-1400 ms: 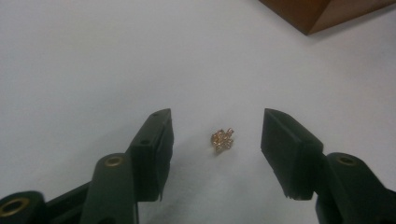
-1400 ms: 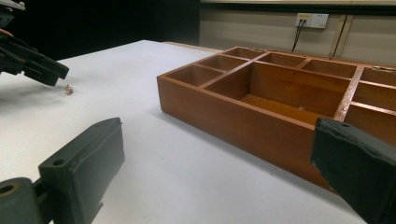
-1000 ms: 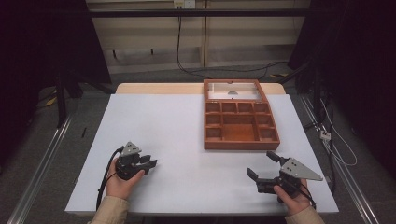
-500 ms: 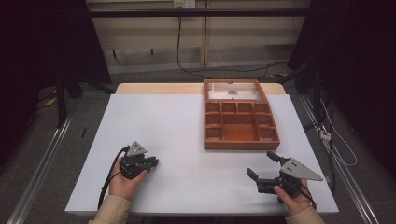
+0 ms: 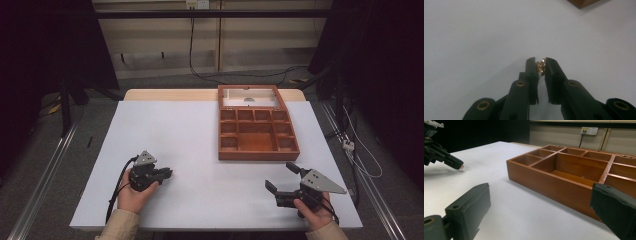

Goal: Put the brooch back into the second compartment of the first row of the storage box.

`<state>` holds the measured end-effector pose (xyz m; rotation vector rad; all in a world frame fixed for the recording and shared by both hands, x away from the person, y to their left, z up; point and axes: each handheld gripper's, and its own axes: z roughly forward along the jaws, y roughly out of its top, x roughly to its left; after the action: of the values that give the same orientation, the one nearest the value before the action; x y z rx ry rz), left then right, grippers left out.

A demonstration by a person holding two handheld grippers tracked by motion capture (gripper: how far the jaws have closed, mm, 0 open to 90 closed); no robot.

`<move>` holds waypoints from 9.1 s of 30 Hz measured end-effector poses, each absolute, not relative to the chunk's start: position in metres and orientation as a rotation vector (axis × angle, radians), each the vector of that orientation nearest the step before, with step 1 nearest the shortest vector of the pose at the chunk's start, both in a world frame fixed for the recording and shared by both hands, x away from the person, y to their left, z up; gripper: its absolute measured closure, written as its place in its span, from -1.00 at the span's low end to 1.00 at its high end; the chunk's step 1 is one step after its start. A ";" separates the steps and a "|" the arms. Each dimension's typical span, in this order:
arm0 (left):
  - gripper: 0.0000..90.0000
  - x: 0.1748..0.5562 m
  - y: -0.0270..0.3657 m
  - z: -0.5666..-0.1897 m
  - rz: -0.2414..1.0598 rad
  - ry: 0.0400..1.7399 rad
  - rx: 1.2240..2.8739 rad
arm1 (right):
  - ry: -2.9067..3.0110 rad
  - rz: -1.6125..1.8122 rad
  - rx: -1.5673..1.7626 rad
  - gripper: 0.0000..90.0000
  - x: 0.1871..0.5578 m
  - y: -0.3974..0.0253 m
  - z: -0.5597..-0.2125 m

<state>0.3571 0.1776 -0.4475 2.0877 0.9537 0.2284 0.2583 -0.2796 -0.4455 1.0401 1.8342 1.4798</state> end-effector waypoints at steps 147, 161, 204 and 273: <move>-0.87 0.350 0.192 -0.437 0.202 0.849 2.030 | 2.613 1.319 0.878 0.83 0.304 -0.157 -0.460; -0.87 0.349 0.197 -0.437 0.211 0.850 2.027 | 2.548 1.406 0.951 0.83 0.310 -0.175 -0.449; -0.87 0.346 0.195 -0.435 0.198 0.840 2.008 | 2.493 1.419 1.004 0.83 0.353 -0.208 -0.399; -0.87 0.347 0.193 -0.436 0.185 0.823 2.012 | 2.305 1.350 1.195 0.83 0.441 -0.240 -0.386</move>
<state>0.3466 0.1933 -0.4358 2.0123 0.8230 0.1851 0.4407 -0.2404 -0.3865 1.1948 2.3050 1.3500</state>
